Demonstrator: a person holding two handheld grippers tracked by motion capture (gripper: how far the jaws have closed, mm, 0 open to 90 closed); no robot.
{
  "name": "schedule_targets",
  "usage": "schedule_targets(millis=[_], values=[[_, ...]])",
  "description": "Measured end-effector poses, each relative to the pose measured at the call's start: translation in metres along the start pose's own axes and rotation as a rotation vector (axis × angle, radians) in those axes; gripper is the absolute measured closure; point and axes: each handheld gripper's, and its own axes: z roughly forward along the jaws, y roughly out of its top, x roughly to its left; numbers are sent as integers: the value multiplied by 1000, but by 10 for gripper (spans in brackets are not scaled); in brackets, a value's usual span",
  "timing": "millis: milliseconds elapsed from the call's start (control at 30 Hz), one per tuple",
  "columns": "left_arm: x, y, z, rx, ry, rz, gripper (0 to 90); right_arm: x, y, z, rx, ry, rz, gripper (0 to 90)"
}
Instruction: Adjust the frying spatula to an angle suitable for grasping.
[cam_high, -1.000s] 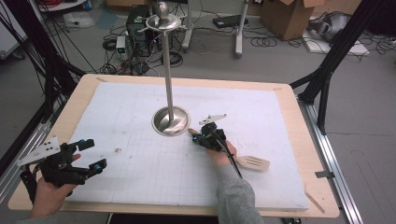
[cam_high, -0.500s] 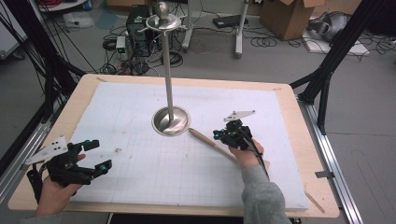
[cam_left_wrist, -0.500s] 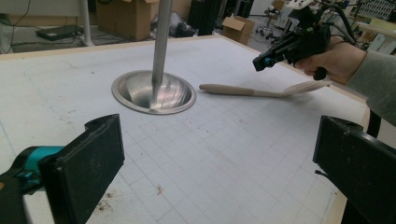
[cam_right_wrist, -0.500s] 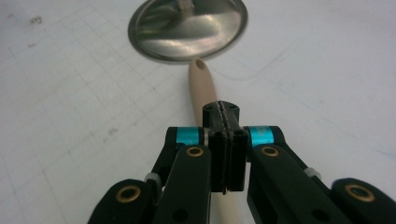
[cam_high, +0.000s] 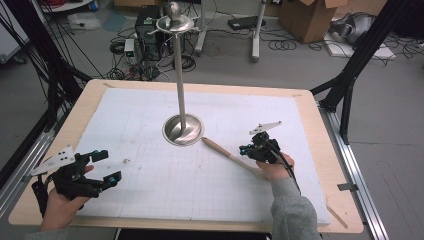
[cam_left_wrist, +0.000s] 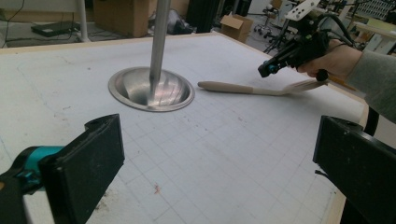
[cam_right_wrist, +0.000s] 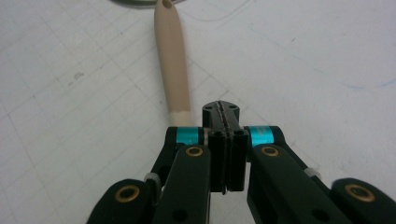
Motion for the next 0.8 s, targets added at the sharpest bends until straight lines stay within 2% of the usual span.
schedule_targets(millis=[367,500,800], values=[[1,-1,1,7,2,0,24,-2,-6,7,61,5,8,900],[2,-1,0,8,6,-4,24,3,-8,11,91,9,-13,900],[1,-2,2,17,5,-5,24,4,-12,14,116,7,-18,900]])
